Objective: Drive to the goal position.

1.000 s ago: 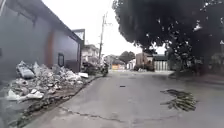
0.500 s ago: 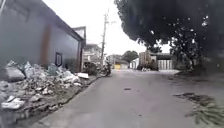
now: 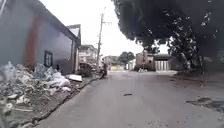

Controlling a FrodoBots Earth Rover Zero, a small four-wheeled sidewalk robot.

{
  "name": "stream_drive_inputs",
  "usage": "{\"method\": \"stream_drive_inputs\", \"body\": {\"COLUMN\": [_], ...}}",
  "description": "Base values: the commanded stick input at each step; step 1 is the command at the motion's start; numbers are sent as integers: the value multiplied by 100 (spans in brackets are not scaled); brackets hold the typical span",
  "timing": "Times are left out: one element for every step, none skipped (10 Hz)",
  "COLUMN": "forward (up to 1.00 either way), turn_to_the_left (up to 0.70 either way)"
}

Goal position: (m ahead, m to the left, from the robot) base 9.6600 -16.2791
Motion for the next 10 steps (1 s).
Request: {"method": "stream_drive_inputs", "body": {"forward": [100,100,100,100,100,100,100,100,100,100], "turn_to_the_left": [0,0,0,-22,-35,-7,0,-12,-34,-40]}}
